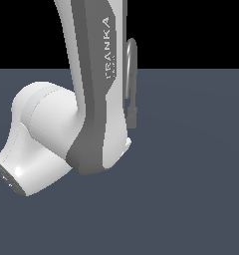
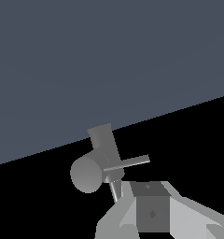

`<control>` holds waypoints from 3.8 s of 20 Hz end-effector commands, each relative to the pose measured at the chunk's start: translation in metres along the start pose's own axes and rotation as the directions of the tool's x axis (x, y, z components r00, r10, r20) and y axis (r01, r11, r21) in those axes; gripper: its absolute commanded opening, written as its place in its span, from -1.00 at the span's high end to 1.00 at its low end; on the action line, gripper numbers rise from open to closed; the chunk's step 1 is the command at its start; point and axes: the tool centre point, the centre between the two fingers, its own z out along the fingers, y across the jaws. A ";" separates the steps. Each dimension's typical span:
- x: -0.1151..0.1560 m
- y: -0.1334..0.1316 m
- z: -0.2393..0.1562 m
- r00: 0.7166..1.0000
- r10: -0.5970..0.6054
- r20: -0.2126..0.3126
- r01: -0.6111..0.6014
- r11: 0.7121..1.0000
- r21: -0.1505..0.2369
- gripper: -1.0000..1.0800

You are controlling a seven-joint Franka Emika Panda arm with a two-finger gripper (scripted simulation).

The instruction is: Turn on the faucet by rotating a designated handle.

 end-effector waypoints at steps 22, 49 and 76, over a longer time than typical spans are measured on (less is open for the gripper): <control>0.038 -0.016 0.057 0.955 -0.282 0.093 0.297 0.919 -0.259 1.00; 0.000 0.001 0.054 0.952 -0.292 0.089 0.305 0.916 -0.261 1.00; -0.046 -0.028 0.058 0.956 -0.286 0.067 0.294 0.916 -0.275 1.00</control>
